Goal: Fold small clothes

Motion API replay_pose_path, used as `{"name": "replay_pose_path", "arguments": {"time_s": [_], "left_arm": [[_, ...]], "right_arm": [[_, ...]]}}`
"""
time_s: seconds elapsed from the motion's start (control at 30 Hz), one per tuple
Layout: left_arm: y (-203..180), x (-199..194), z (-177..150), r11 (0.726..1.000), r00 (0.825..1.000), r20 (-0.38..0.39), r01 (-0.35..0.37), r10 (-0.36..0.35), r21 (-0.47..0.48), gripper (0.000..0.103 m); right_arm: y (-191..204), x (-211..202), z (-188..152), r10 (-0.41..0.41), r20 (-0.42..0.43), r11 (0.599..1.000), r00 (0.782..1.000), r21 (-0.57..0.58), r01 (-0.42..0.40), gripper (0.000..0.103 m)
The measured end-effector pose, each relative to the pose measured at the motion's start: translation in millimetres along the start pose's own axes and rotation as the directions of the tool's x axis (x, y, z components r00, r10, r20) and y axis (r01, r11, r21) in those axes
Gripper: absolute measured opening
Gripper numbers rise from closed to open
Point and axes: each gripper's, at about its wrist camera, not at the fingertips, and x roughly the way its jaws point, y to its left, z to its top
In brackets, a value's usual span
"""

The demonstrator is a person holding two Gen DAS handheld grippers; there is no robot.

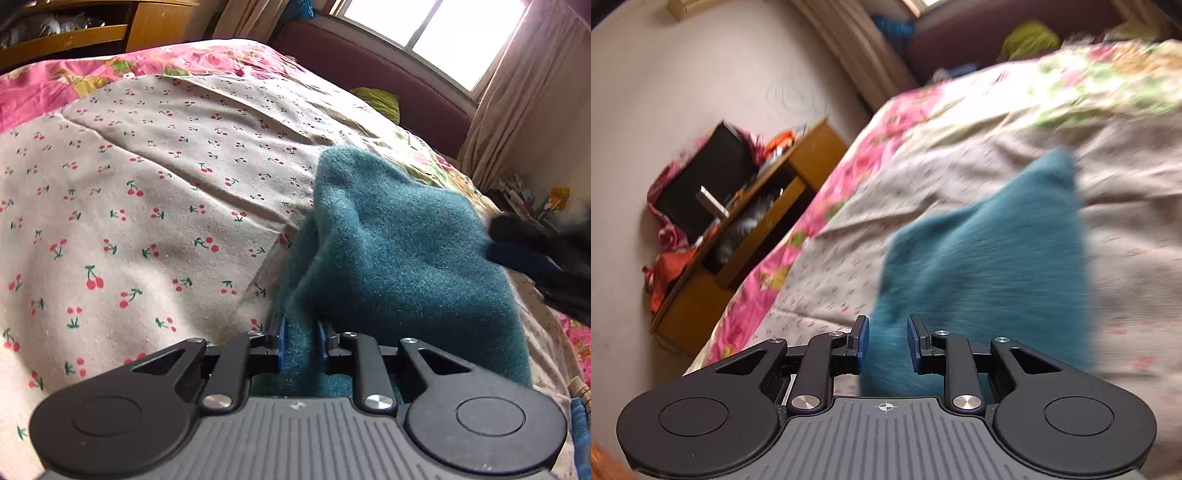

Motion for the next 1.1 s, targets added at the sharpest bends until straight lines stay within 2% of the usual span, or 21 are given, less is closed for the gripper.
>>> {"name": "replay_pose_path", "arguments": {"time_s": [0.07,0.17,0.27,0.3,0.37,0.47,0.57,0.7,0.83,0.93,1.03,1.1], "left_arm": [[-2.6,2.5,3.5,1.0,1.0,-0.003,-0.015,0.016,0.019,0.033],[-8.6,4.5,4.1,0.998,0.999,-0.01,-0.042,0.043,0.05,0.033],[-16.9,6.2,5.7,0.992,0.996,-0.009,-0.087,0.088,0.096,0.033],[-16.2,7.8,6.6,0.99,0.994,-0.009,-0.106,0.107,0.097,0.033],[-10.1,10.7,8.2,0.99,0.993,-0.017,-0.119,0.12,0.072,0.034],[-8.0,11.4,5.3,0.99,0.992,-0.018,-0.127,0.128,0.068,0.036],[-19.6,4.5,8.0,0.983,0.989,-0.005,-0.143,0.145,0.117,0.036],[-27.5,-15.5,15.1,0.981,0.99,0.035,-0.142,0.139,0.131,0.034],[-39.8,-40.8,26.7,0.976,0.985,0.106,-0.15,0.134,0.16,0.031],[-56.2,-48.1,32.8,0.975,0.988,0.134,-0.099,0.073,0.201,0.031],[-75.9,-31.1,32.2,0.972,0.995,0.095,-0.017,-0.006,0.235,0.031],[-86.0,-8.4,28.9,0.961,0.998,0.067,-0.038,0.02,0.275,0.031]], "right_arm": [[-26.6,-30.5,-13.1,-0.052,0.019,0.998,0.998,0.043,0.052,0.026],[-58.0,-39.4,-39.5,-0.102,-0.024,0.988,0.994,0.114,0.104,0.026],[-56.2,-20.9,-53.7,-0.137,-0.063,0.987,0.989,0.073,0.142,0.025],[-54.2,-11.1,-57.7,-0.156,-0.086,0.986,0.984,0.043,0.16,0.024],[-56.2,-0.9,-62.9,-0.161,-0.133,0.983,0.978,0.065,0.17,0.024],[-54.7,-4.6,-66.5,-0.156,-0.136,0.987,0.978,0.025,0.161,0.024],[-58.3,-15.5,-57.9,-0.145,-0.124,0.986,0.982,0.07,0.154,0.024],[-47.5,-40.4,-46.9,-0.132,-0.041,0.991,0.99,0.021,0.133,0.024],[-43.1,-52.3,-40.2,-0.124,-0.005,0.992,0.992,-0.003,0.124,0.025],[-43.6,-53.2,-49.6,-0.124,-0.035,0.992,0.992,-0.008,0.124,0.026],[-48.3,-39.2,-64.8,-0.136,-0.098,0.99,0.986,0.024,0.139,0.026],[-45.6,-30.0,-74.5,-0.154,-0.12,0.988,0.981,0.015,0.156,0.026]]}}
